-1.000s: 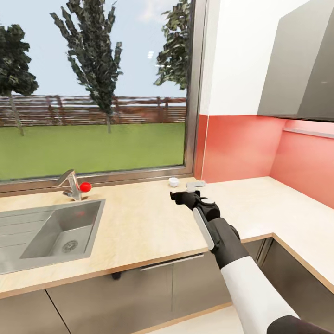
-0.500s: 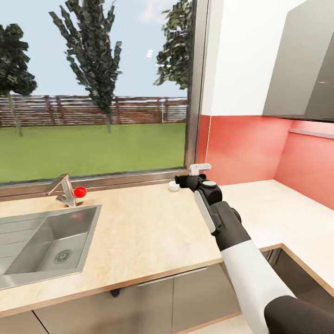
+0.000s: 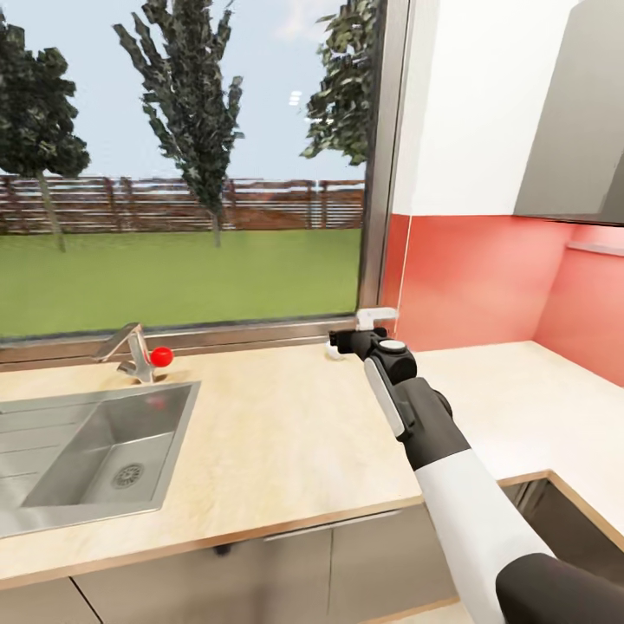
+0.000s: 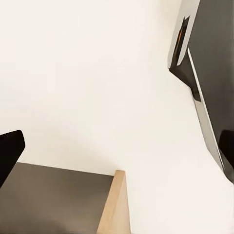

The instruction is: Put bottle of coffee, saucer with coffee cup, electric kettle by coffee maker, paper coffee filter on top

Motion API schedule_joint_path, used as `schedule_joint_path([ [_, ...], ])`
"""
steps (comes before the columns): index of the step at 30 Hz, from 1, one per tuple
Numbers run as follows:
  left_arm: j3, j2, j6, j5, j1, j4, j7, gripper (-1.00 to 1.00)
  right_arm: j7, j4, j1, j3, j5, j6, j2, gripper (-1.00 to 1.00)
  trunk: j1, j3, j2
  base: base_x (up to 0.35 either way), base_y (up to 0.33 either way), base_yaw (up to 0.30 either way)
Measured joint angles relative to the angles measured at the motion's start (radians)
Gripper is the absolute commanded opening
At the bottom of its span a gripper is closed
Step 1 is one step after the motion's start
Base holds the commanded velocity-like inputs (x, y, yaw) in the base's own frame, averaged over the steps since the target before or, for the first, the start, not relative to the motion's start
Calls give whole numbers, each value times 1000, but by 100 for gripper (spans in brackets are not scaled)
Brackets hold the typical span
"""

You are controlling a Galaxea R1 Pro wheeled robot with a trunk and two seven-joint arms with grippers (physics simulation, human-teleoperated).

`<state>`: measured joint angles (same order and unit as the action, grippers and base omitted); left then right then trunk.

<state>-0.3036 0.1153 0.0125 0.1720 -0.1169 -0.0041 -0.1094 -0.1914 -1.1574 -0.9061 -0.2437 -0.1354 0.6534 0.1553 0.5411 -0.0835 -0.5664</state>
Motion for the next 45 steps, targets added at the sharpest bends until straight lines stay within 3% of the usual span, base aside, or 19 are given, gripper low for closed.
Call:
schedule_joint_path([
  [27, -7, -2, -6, 0, 0, -1, 0, 100, -2, -1, 1, 2, 1, 0, -1, 100, 0, -8, 0, 168, -114, 170],
  [45, -7, -2, -6, -1, 0, -1, 0, 100, 0, -4, 0, 6, 2, 0, -22, 100, 0, -8, 0, 137, -96, 17],
])
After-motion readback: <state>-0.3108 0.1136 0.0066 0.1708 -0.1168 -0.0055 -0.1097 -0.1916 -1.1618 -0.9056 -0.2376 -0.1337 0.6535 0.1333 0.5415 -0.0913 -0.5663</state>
